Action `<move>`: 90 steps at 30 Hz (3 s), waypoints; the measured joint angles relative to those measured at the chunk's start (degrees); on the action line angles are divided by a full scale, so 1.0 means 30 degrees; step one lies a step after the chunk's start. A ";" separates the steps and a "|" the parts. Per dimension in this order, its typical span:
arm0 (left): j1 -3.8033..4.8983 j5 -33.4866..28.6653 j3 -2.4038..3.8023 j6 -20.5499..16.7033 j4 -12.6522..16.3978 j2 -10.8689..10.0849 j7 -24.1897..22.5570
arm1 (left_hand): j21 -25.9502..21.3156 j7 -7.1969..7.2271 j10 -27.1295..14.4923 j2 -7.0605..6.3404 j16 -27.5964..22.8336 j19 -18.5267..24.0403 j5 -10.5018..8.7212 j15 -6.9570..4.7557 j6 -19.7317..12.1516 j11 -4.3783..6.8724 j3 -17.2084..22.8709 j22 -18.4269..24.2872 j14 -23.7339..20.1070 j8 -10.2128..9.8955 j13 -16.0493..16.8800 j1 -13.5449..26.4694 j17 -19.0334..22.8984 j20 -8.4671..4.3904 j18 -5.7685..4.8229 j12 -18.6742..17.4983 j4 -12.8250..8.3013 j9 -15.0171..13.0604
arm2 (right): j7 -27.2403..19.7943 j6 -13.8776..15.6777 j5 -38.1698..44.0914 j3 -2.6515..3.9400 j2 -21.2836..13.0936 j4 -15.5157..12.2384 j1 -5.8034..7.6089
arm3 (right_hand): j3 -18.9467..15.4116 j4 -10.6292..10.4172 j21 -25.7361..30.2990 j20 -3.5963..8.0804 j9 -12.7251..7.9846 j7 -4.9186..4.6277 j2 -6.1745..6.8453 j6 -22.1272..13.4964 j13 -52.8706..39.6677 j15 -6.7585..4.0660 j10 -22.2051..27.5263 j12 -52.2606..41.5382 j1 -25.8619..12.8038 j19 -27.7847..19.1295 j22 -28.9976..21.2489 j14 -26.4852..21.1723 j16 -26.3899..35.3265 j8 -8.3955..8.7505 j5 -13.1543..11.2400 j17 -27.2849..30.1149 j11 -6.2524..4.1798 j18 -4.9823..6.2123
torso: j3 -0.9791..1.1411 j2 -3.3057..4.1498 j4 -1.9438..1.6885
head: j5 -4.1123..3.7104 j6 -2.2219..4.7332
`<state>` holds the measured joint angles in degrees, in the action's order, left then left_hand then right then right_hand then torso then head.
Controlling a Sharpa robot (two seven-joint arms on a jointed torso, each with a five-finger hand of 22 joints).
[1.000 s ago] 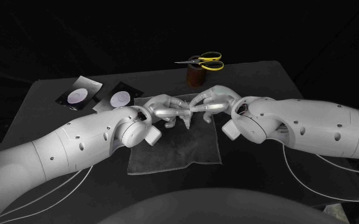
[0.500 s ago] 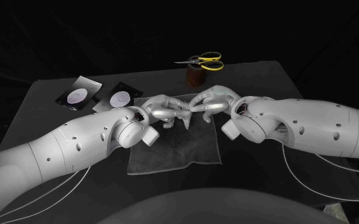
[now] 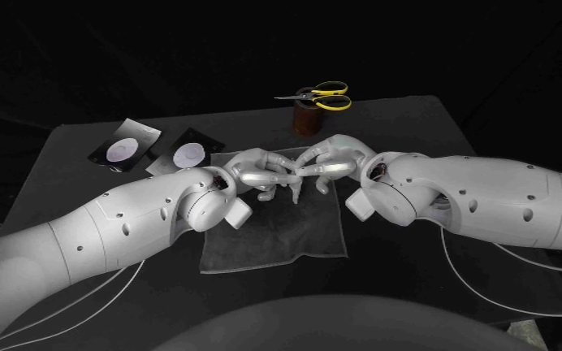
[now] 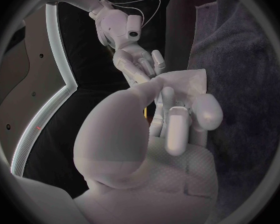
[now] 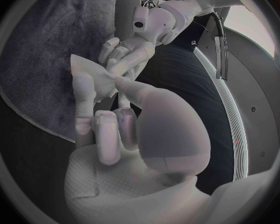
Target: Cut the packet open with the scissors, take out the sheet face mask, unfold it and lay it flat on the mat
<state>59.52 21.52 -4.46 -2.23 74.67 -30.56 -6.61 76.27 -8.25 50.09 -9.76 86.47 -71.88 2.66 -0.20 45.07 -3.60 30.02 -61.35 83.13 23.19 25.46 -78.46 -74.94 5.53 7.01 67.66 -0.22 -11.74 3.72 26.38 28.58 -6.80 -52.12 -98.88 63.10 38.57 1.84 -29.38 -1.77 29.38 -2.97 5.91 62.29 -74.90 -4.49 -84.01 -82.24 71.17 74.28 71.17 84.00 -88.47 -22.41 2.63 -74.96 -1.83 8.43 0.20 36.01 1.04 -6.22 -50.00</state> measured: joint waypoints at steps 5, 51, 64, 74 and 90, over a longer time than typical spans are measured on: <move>-0.0012 -0.0031 -0.0009 -0.0001 -0.0019 0.0014 -0.0016 | 0.0074 0.0053 0.0075 -0.0076 -0.0001 -0.0005 0.0001 0.0000 0.0276 0.0068 -0.0184 -0.0066 0.0000 0.0000 0.0167 0.0075 0.0001 -0.0005 -0.0001 0.0291 0.0079 0.0031 | -0.0049 -0.0002 -0.0040 0.0007 0.0017 -0.0030 0.0000 | -0.0002 0.0002 0.0000 0.0000 -0.0007 -0.0003 0.0001 -0.0003 -0.0002 0.0000 0.0000 0.0024 0.0001 0.0000 -0.0006 0.0000 0.0002 -0.0073 -0.0003 0.0005 0.0000 0.0142 | 0.0000 0.0000 0.0004 | -0.0031 0.0000; -0.0015 -0.0412 0.0005 -0.1245 -0.0112 -0.0240 -0.0885 | 0.0381 0.1333 0.3615 0.1646 0.0181 -0.0574 -0.0015 -0.0918 0.3984 0.1297 -0.1161 -0.0736 0.0307 0.2022 0.6168 -0.0131 0.0001 -0.0716 -0.0295 0.2888 0.0731 -0.0454 | -0.0392 0.0092 -0.0359 -0.0004 -0.0565 0.0338 -0.0017 | -0.0006 0.0107 0.0000 0.0000 0.0028 0.0063 -0.0146 -0.0055 -0.0015 0.0001 0.0000 0.0035 -0.0026 -0.0001 0.0008 -0.0001 -0.0076 -0.0113 0.0001 0.0018 0.0000 -0.0009 | -0.0011 0.0000 0.0002 | -0.0055 0.0000; -0.0014 -0.0404 0.0005 -0.1200 -0.0096 -0.0338 -0.0812 | 0.0371 0.1362 0.3612 0.1639 0.0167 -0.0503 -0.0015 -0.0917 0.3951 0.1294 -0.1161 -0.0673 0.0305 0.2020 0.6012 -0.0125 0.0001 -0.0785 -0.0296 0.2888 0.0730 -0.0455 | -0.0480 0.0239 -0.0415 -0.0003 -0.0666 0.0690 -0.0014 | 0.0055 0.0153 0.0000 0.0000 0.0053 0.0056 -0.0159 -0.0061 -0.0006 0.0001 0.0000 0.0069 -0.0041 0.0000 0.0022 -0.0001 -0.0076 -0.0048 -0.0003 0.0011 -0.0001 -0.0020 | -0.0002 0.0000 0.0000 | -0.0084 0.0000; -0.0012 -0.0382 0.0004 -0.1191 -0.0084 -0.0292 -0.0726 | 0.0369 0.1365 0.3610 0.1637 0.0164 -0.0503 -0.0015 -0.0916 0.3946 0.1292 -0.1160 -0.0671 0.0304 0.2088 0.5986 -0.0125 0.0001 -0.0784 -0.0296 0.2887 0.0729 -0.0457 | -0.0316 -0.0122 0.0106 -0.0001 -0.0684 0.0535 -0.0010 | -0.1696 -0.0578 0.2742 -0.0446 -0.0045 -0.0951 0.0435 -0.2173 -0.0002 0.0690 0.0026 0.1897 -0.2350 -0.1339 -0.0797 0.0003 0.0799 0.1004 0.0014 0.0000 0.0927 0.0423 | -0.0002 0.0000 0.0002 | -0.0103 0.0000; -0.0012 -0.0265 0.0004 -0.1549 -0.0102 -0.0188 -0.0399 | 0.0365 0.1346 0.3606 0.1634 0.0159 -0.0503 -0.0016 -0.0915 0.3962 0.1288 -0.1160 -0.0674 0.0304 0.2096 0.5930 -0.0126 0.0000 -0.0783 -0.0296 0.2884 0.0729 -0.0457 | -0.1047 -0.0518 0.3238 -0.0004 -0.0568 -0.0217 -0.0051 | -0.4945 -0.1083 0.3067 -0.0961 -0.0914 -0.1526 0.1581 -0.3385 -0.0015 0.1096 -0.0009 0.1882 -0.2724 -0.1498 -0.1020 0.0006 0.0815 0.2747 0.0013 0.0019 0.1434 0.0423 | 0.0000 0.0004 0.0002 | -0.0093 0.0000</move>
<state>59.48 20.72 -4.45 -6.87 74.37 -31.12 -7.81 77.36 -4.21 60.91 -4.85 86.95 -73.39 2.62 -2.95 56.96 0.27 26.54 -63.38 84.04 29.48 43.25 -78.84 -74.94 3.18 6.12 76.32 1.96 -13.11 0.57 24.82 38.30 -6.81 -53.82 -99.53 62.95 23.74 -1.41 -20.18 -4.65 26.64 -7.55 10.65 52.14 -74.95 -1.20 -84.04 -76.60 63.00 69.78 68.11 84.02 -86.02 -14.17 2.67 -74.90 2.48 9.70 0.20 36.02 1.04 -6.50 -50.00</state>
